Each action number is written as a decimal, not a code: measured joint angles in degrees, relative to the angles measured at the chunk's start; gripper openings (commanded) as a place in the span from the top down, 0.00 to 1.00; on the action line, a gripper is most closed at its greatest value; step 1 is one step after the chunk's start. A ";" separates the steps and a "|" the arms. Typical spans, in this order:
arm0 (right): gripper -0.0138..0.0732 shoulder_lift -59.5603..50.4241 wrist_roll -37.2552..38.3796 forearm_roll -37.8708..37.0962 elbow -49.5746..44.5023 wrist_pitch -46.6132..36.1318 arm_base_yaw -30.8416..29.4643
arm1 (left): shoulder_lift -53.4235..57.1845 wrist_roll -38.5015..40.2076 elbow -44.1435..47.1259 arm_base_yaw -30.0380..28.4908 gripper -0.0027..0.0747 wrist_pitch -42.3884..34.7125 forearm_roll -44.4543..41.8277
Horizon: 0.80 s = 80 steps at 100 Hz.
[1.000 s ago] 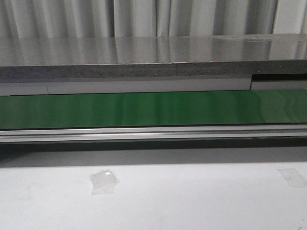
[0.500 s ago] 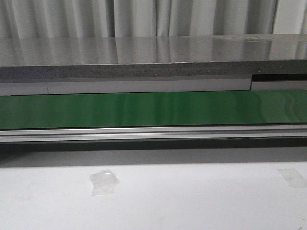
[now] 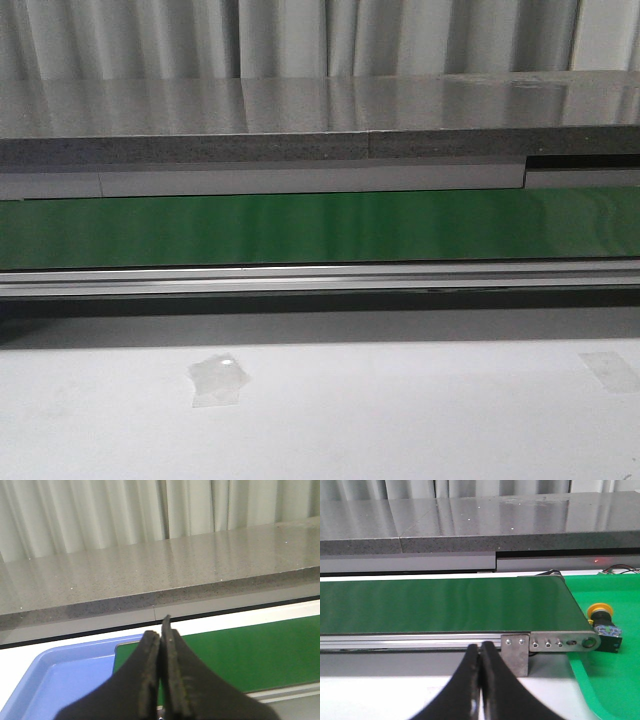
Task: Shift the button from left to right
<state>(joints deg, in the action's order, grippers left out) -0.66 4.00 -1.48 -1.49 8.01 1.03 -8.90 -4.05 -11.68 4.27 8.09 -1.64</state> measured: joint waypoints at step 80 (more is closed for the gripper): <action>0.92 0.00 0.10 0.00 -0.09 -0.12 0.00 | 9.12 1.13 11.68 -2.23 0.99 -6.32 -0.57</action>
<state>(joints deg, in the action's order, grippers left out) -0.66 4.10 -1.48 -1.57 7.89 1.03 0.22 -2.92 0.00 2.04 1.77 -2.21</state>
